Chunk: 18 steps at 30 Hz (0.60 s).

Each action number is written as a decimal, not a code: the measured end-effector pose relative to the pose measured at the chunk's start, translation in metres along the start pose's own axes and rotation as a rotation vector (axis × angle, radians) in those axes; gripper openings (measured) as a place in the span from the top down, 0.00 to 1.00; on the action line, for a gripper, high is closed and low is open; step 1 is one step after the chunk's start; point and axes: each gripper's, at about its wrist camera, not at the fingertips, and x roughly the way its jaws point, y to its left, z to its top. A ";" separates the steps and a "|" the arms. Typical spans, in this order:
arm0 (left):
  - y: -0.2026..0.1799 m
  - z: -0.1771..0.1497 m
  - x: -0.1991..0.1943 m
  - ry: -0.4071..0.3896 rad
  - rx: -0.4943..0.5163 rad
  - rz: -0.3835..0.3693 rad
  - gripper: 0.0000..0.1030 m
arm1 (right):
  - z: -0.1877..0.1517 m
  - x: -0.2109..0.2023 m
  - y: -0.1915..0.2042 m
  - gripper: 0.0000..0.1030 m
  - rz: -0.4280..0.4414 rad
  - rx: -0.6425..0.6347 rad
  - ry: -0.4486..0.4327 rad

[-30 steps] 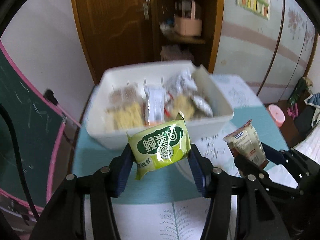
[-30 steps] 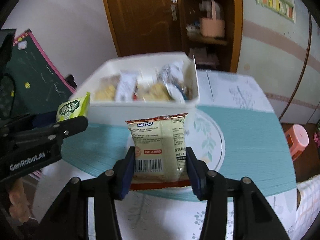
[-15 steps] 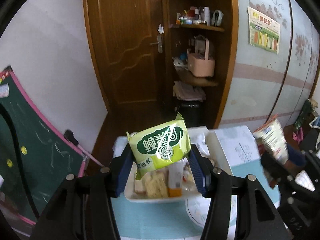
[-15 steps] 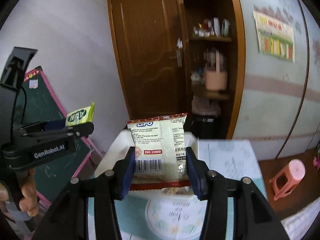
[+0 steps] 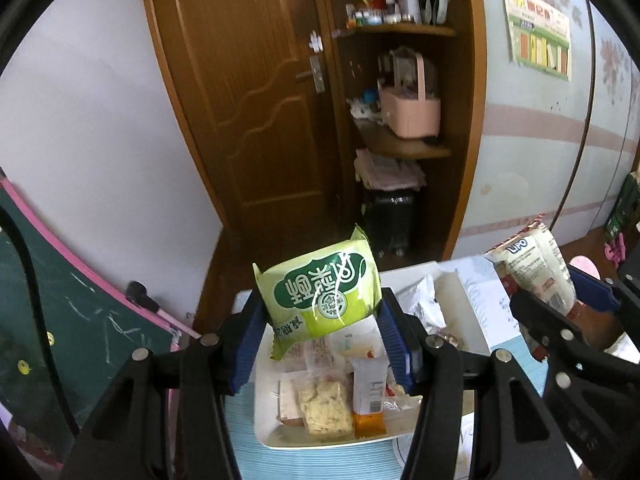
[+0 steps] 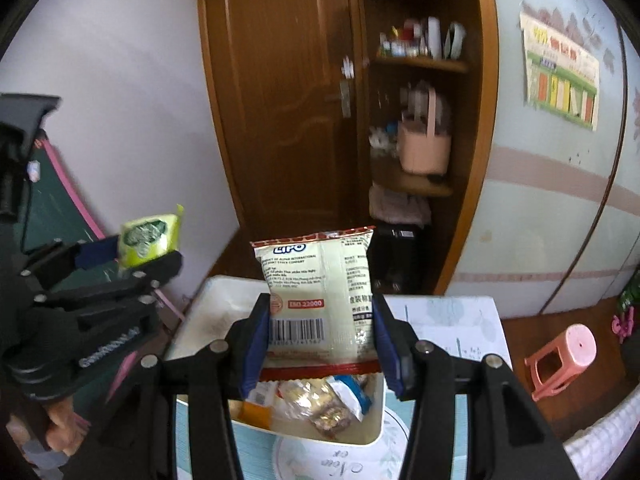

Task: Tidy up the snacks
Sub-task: 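Lift both packets over the white bin and release them inside, then withdraw both open grippers back from the bin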

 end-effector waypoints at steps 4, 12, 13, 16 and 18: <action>-0.008 -0.008 0.023 0.025 0.027 -0.004 0.47 | -0.007 0.032 -0.010 0.53 -0.016 0.014 0.076; -0.016 -0.022 0.065 0.104 0.038 -0.021 0.22 | -0.022 0.084 -0.016 0.51 0.006 0.034 0.205; -0.013 -0.023 0.070 0.121 0.033 -0.019 0.15 | -0.024 0.089 -0.017 0.50 0.022 0.042 0.219; -0.006 -0.027 0.080 0.175 0.002 -0.063 0.10 | -0.029 0.096 -0.022 0.46 0.033 0.083 0.249; -0.002 -0.032 0.081 0.197 -0.015 -0.074 0.10 | -0.031 0.097 -0.025 0.39 0.041 0.105 0.255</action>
